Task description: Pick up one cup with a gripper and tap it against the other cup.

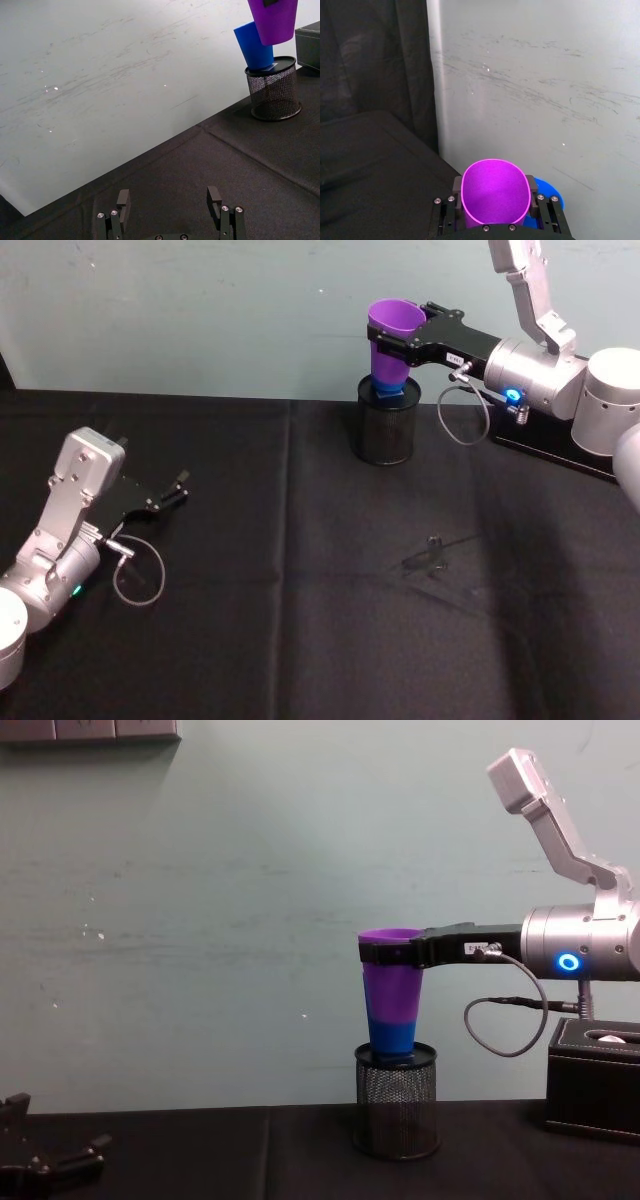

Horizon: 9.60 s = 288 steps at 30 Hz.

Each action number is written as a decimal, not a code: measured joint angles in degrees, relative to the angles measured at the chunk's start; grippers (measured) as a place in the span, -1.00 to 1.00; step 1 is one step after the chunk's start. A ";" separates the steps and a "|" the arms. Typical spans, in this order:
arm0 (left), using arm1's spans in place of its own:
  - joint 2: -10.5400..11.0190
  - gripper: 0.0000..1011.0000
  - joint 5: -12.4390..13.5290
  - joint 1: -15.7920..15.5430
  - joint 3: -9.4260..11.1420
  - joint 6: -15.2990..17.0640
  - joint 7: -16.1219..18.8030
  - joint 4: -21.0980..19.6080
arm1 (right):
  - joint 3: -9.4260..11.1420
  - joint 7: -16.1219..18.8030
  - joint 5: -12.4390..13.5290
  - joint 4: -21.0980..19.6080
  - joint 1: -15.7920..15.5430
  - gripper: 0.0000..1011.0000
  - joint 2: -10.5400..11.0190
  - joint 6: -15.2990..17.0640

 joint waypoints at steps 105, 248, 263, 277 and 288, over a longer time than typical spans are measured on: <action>0.00 0.99 0.00 0.00 0.00 0.00 0.00 0.00 | -0.52 0.65 5.84 -28.62 -15.27 0.43 9.45 10.48; 0.00 0.99 0.00 0.00 0.00 0.00 0.00 0.00 | -5.54 -2.11 5.21 -34.42 -31.56 0.43 17.25 -2.30; 0.00 0.99 0.00 0.00 0.00 0.00 0.00 0.00 | -4.60 -0.67 4.76 -32.41 -31.69 0.43 16.22 -3.13; 0.00 0.99 0.00 0.00 0.00 0.00 0.00 0.00 | -4.31 0.01 4.89 -31.33 -31.82 0.43 15.68 -3.02; 0.00 0.99 0.00 0.00 0.00 0.00 0.00 0.00 | -4.23 0.13 5.02 -31.01 -31.82 0.43 15.49 -2.82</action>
